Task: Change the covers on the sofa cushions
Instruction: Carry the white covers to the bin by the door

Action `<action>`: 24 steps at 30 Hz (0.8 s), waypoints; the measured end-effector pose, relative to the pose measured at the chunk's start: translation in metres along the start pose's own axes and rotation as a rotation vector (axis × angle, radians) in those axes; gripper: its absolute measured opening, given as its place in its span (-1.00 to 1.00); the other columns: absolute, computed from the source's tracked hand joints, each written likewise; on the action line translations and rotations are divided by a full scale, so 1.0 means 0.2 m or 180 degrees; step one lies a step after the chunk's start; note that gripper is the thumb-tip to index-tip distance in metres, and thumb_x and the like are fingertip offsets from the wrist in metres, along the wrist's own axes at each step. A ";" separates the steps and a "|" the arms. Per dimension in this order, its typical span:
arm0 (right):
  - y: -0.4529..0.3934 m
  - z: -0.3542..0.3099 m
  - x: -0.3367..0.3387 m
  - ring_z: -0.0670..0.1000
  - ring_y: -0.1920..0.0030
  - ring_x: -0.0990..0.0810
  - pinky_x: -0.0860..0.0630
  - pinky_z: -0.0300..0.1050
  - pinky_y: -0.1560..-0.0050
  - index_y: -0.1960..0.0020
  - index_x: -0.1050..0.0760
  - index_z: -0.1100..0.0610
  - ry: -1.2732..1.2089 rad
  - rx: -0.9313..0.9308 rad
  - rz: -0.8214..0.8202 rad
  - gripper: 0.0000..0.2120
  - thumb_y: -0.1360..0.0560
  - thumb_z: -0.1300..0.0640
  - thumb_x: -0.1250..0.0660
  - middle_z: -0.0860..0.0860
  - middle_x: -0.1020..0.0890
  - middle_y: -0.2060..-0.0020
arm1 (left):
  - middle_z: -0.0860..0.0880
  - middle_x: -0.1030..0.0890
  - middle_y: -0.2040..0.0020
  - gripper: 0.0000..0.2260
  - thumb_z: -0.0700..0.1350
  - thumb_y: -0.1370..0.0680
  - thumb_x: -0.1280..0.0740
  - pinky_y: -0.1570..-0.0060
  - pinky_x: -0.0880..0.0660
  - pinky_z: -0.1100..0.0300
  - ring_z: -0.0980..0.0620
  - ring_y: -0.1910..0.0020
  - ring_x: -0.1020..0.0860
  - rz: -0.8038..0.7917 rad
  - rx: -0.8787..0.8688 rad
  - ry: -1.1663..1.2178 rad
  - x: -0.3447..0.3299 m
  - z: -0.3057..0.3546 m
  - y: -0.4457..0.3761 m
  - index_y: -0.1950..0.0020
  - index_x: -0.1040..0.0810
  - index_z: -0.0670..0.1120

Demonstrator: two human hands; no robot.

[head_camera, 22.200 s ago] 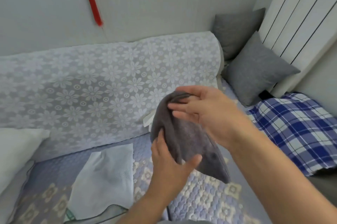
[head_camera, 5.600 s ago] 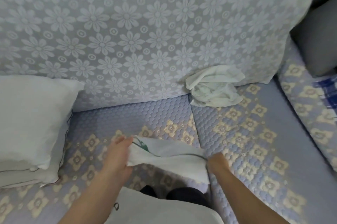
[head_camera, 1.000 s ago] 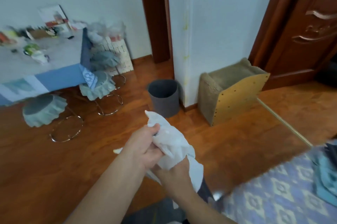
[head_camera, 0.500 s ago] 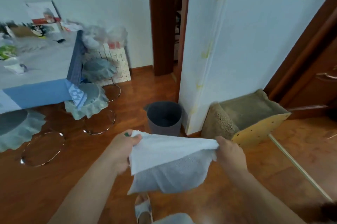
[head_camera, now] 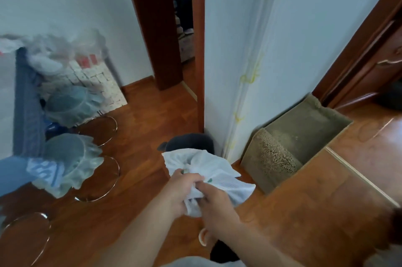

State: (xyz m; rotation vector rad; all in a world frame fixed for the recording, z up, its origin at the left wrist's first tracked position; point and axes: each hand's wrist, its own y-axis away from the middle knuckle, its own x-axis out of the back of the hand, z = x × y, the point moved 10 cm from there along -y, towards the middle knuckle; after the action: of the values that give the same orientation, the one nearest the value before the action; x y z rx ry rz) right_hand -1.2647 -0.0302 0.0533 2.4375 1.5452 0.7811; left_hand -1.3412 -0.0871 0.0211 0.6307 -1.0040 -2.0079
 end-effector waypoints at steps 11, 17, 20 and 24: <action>-0.77 0.29 0.29 -0.21 -0.04 -0.58 -0.46 -0.29 -0.05 -0.23 -0.57 -0.18 -0.0377 -0.0640 -0.0091 -0.75 -0.59 0.06 -0.32 -0.11 -0.61 -0.14 | -0.05 -0.49 -0.29 -0.53 -0.32 -0.56 -0.17 0.01 -0.50 0.08 -0.14 -0.21 -0.53 0.0745 -0.0602 -0.2230 0.14 0.74 -0.93 -0.44 -0.41 0.01; -0.73 0.64 0.53 -0.16 -0.04 -0.59 -0.52 -0.15 -0.13 -0.15 -0.61 -0.09 -0.0561 -0.1825 0.0771 -0.81 -0.62 0.13 -0.31 -0.14 -0.66 -0.07 | -0.16 -0.45 -0.42 -0.48 -0.34 -0.58 -0.16 -0.25 -0.47 -0.01 -0.21 -0.32 -0.47 0.0641 -0.0424 -0.2819 0.15 0.81 -1.40 -0.53 -0.32 -0.07; -0.69 0.65 0.53 -0.15 0.03 -0.60 -0.50 -0.24 0.02 -0.02 -0.60 -0.11 -0.0667 -0.2087 0.1160 -0.78 -0.63 0.19 -0.29 -0.15 -0.67 0.01 | -0.18 -0.48 -0.40 -0.51 -0.36 -0.57 -0.15 -0.21 -0.49 -0.02 -0.22 -0.30 -0.49 0.0419 -0.0515 -0.3075 0.12 0.76 -1.60 -0.49 -0.35 -0.07; -0.71 0.77 0.37 -0.13 -0.06 -0.63 -0.56 0.03 -0.23 -0.04 -0.63 -0.15 -0.1057 -0.2506 0.1569 -0.84 -0.63 0.07 -0.30 -0.19 -0.68 -0.01 | -0.11 -0.43 -0.47 -0.47 -0.35 -0.59 -0.12 -0.26 -0.43 0.02 -0.20 -0.38 -0.45 0.0055 -0.0384 -0.3306 0.09 0.64 -1.86 -0.55 -0.30 -0.03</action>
State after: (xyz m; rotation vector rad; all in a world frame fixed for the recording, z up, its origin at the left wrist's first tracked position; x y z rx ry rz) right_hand -1.2760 0.1213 -0.1073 2.1580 0.3830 0.7926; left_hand -1.6008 0.0932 -0.2153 -0.5784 -1.4089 -2.3594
